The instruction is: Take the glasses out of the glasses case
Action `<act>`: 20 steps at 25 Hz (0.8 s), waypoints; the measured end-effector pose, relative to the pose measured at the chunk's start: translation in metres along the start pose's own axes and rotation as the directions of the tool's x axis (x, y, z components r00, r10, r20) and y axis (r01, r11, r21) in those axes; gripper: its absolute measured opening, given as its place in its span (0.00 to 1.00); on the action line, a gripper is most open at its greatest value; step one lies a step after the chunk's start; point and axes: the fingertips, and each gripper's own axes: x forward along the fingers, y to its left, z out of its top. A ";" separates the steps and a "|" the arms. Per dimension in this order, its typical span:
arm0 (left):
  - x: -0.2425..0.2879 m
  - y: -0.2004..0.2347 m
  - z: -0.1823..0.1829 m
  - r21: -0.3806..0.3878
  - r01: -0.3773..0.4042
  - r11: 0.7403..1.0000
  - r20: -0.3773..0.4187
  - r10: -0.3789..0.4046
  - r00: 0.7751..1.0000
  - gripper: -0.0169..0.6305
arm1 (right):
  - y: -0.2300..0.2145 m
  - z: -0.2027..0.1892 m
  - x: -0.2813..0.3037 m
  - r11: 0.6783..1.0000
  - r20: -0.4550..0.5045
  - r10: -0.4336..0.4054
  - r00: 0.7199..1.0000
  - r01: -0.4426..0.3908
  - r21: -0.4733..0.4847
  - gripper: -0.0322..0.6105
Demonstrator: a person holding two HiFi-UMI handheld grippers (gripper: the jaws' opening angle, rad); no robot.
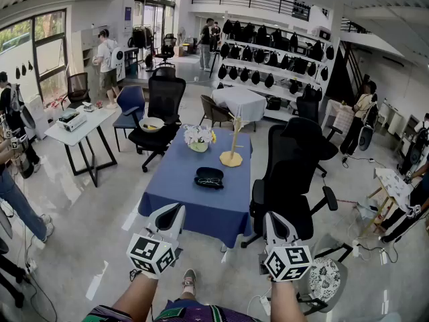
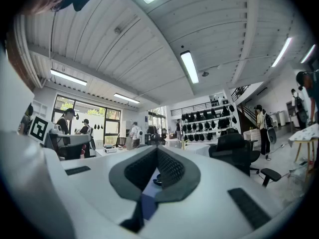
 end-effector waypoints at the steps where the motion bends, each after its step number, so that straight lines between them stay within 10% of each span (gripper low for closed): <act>1: 0.000 0.001 0.000 -0.003 -0.002 1.000 0.002 0.002 1.000 0.05 | 0.000 0.000 0.001 1.000 0.000 0.000 1.000 0.000 -0.001 0.05; 20: 0.002 -0.001 -0.008 -0.017 -0.014 1.000 0.003 0.014 1.000 0.05 | -0.005 -0.011 0.004 1.000 0.001 0.002 1.000 -0.002 0.003 0.05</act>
